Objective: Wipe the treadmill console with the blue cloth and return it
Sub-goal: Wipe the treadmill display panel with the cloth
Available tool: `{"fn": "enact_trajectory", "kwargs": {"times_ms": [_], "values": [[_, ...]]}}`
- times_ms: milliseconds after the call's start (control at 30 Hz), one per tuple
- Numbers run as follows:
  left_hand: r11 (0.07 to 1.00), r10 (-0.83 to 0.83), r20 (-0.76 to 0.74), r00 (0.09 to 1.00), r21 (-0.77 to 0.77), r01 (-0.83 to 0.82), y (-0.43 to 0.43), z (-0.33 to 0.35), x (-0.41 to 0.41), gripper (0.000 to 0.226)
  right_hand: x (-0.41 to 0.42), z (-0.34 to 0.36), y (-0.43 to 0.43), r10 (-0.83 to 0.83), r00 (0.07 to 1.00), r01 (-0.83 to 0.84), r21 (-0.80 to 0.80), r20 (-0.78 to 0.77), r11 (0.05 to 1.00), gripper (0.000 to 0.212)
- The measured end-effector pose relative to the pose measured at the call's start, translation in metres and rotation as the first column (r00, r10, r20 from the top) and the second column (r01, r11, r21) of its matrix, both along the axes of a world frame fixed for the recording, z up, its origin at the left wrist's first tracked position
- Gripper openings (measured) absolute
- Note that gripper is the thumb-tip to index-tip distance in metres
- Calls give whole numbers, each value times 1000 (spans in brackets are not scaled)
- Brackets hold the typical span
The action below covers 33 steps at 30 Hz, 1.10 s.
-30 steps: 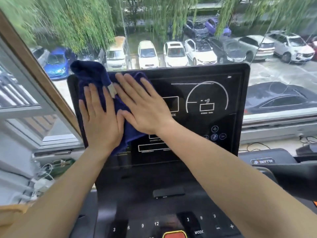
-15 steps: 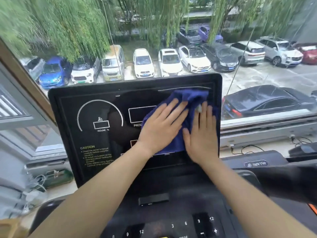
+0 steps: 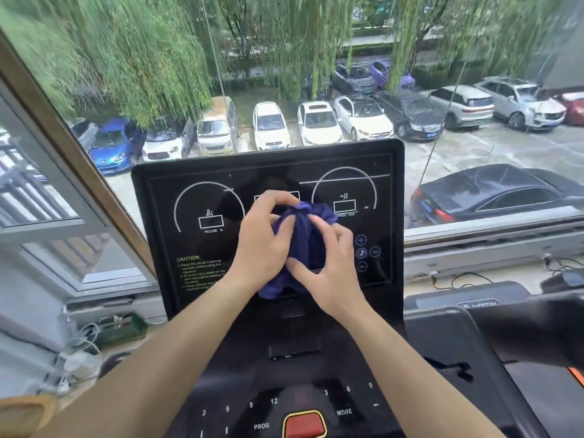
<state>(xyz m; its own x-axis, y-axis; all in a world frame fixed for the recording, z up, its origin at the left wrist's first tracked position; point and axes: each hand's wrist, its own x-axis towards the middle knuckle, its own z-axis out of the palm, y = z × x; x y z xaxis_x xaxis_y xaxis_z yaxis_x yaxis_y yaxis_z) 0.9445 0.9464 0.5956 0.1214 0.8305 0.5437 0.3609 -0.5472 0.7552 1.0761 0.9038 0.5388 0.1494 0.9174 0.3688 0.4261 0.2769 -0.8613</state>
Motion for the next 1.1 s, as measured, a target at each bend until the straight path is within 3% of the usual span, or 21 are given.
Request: {"fn": "enact_trajectory", "kwargs": {"times_ms": [100, 200, 300, 400, 467, 533, 633, 700, 800, 867, 967, 1100], "values": [[993, 5, 160, 987, -113, 13, -1, 14, -1, 21, 7, 16, -5, 60, 997, -64, -68, -57, 996, 44], [988, -39, 167, 985, -141, 63, 6, 19, -7, 16, 22, 31, -8, 241, 942, -286, -182, -234, 941, 21], [997, -24, -5, 1000, -75, 23, 12, 17, -15, 12, 30, 38, -4, 217, 894, -308, -188, -392, 932, 8], [999, -44, -221, 974, -34, 37, 9, 8, -18, 25, 30, 43, 6, 86, 899, -156, -130, -430, 979, 8], [1000, -21, -325, 945, 9, 25, 14, 3, -13, 24, 34, 49, 13, 3, 923, -39, -88, -385, 995, 10], [976, 178, -427, 887, 193, -103, 26, 8, 0, 8, 43, 52, 23, -107, 958, 104, -24, -268, 994, 16], [913, 345, -385, 856, 350, -211, 45, 23, 35, 8, 64, 57, 49, -330, 943, 332, 163, -43, 929, 19], [901, 335, -430, 838, 406, -152, 53, 23, 65, 20, 84, 58, 72, -476, 877, 431, 323, 71, 842, 20], [837, 400, -588, 703, 547, -19, 65, 3, 100, 34, 110, 51, 108, -700, 690, 563, 473, 182, 678, 20], [791, 456, -594, 663, 612, 3, 71, -9, 106, 27, 115, 43, 127, -756, 604, 558, 544, 250, 626, 19], [736, 498, -511, 701, 677, -30, 75, -16, 91, 11, 104, 37, 141, -699, 673, 452, 613, 243, 648, 19], [732, 503, -465, 728, 677, -74, 64, -8, 37, 17, 56, 39, 145, -599, 762, 296, 689, 248, 661, 16]]}}
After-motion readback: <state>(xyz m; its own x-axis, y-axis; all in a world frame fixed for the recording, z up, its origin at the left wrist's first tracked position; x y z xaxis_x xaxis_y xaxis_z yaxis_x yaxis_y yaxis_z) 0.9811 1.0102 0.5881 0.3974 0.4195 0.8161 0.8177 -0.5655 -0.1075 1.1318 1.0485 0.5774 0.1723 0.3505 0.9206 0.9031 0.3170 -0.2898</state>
